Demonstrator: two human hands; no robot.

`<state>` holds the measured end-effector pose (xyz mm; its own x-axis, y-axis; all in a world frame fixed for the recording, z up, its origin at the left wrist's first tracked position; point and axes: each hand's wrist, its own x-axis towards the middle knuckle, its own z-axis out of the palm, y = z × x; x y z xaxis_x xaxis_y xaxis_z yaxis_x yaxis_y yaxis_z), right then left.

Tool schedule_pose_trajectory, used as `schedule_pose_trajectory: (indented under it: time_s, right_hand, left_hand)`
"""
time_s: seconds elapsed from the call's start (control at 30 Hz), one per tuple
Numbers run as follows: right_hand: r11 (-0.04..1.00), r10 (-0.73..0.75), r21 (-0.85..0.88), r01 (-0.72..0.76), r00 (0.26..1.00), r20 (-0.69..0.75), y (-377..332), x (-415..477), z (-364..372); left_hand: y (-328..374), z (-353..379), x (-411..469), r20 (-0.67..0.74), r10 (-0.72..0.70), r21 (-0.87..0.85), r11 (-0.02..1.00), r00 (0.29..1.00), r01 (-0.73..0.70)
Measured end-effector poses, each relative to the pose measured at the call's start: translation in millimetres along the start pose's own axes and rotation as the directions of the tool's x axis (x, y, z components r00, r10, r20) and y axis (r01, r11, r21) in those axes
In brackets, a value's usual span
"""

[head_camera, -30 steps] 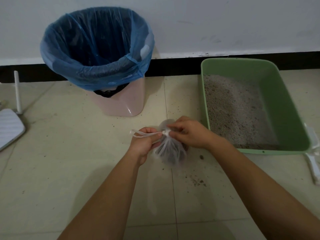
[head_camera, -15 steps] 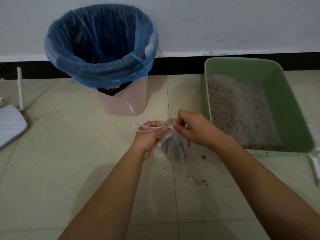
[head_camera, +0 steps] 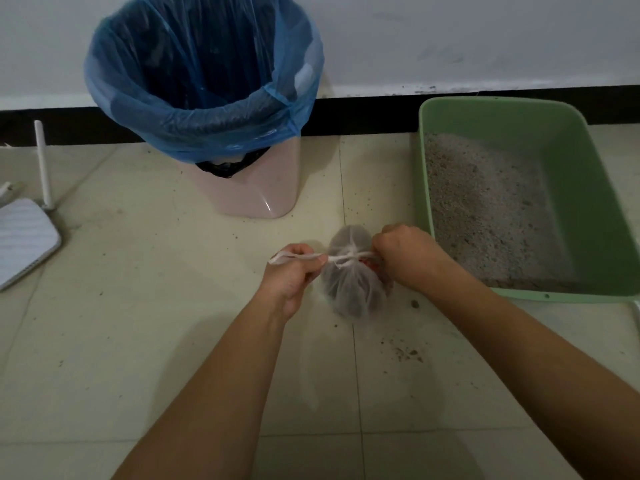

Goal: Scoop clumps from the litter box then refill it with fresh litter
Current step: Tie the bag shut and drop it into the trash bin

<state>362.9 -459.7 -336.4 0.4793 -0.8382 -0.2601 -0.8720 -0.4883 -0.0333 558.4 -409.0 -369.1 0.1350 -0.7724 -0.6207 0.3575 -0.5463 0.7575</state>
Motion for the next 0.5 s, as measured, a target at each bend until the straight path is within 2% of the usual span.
schedule_pose_trajectory:
  time_s: [0.13,0.23,0.33,0.43,0.5]
  right_hand:
    - [0.996,0.086,-0.033,-0.085,0.996,0.032,-7,-5,13]
    - [0.991,0.133,0.007,-0.133,0.991,0.026,-9,-5,15]
    - [0.947,0.215,0.245,-0.209,0.977,0.001,-6,-3,18]
    - [0.837,0.2,0.483,-0.258,0.965,0.168,-9,-2,19]
    - [0.828,0.159,0.501,-0.253,0.962,0.223,-13,-3,24]
  left_hand:
    - [-13,1,1,-0.074,-0.047,0.053,0.997,0.996,0.051]
    - [-9,2,6,-0.1,0.019,0.158,0.987,0.995,-0.003]
    - [-4,6,7,-0.115,0.08,0.245,0.968,0.99,-0.05]
    - [-6,11,6,-0.1,0.022,0.287,0.958,0.995,0.007]
    - [-8,14,5,-0.09,-0.034,0.295,0.954,0.995,0.059]
